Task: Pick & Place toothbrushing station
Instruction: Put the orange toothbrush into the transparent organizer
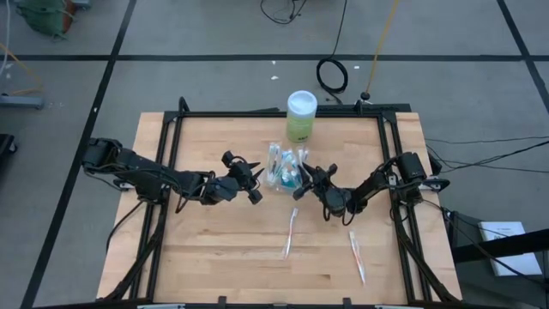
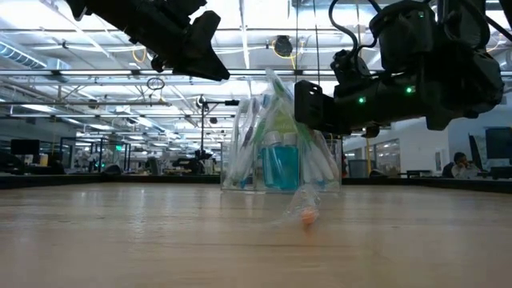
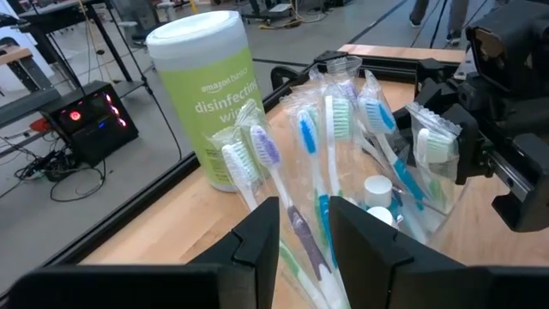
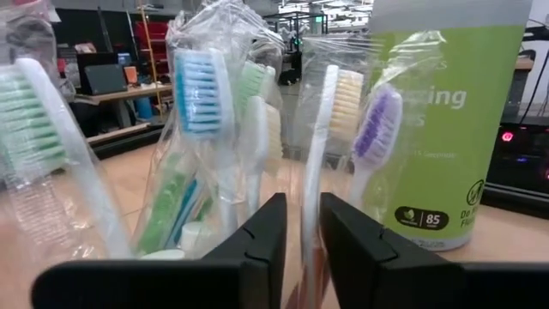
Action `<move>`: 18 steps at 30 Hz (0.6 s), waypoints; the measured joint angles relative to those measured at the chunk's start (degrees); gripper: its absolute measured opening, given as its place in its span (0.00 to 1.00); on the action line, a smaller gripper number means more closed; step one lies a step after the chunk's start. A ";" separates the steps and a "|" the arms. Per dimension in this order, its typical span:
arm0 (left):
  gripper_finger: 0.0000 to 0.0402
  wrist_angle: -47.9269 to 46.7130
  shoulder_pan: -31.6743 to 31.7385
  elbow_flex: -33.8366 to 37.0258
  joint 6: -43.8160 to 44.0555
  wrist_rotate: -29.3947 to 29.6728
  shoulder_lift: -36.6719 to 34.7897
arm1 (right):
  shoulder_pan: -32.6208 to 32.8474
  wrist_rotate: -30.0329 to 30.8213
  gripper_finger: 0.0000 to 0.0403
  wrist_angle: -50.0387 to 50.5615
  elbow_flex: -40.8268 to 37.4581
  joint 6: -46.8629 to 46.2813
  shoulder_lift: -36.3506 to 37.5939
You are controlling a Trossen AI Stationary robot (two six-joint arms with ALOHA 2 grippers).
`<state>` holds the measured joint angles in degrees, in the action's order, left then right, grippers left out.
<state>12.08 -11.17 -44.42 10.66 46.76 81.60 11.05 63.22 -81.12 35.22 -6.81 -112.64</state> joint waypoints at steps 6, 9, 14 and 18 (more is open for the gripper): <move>0.28 -0.02 0.00 0.00 0.01 -0.23 0.00 | 0.38 0.08 0.25 -1.25 0.00 3.14 0.22; 0.28 -0.05 -0.01 0.00 0.04 -0.33 0.00 | 1.09 0.31 0.28 -1.62 0.00 7.01 1.50; 0.28 -0.27 -0.01 0.00 0.38 -1.92 0.00 | 2.81 4.47 0.34 -1.52 0.00 13.58 4.26; 0.28 -0.34 -0.01 0.00 1.86 -4.41 0.00 | 4.27 7.43 0.37 -0.99 -0.04 18.28 5.89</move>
<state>11.75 -11.18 -44.42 12.52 42.35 81.60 15.33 70.65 -82.11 35.18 11.47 -106.75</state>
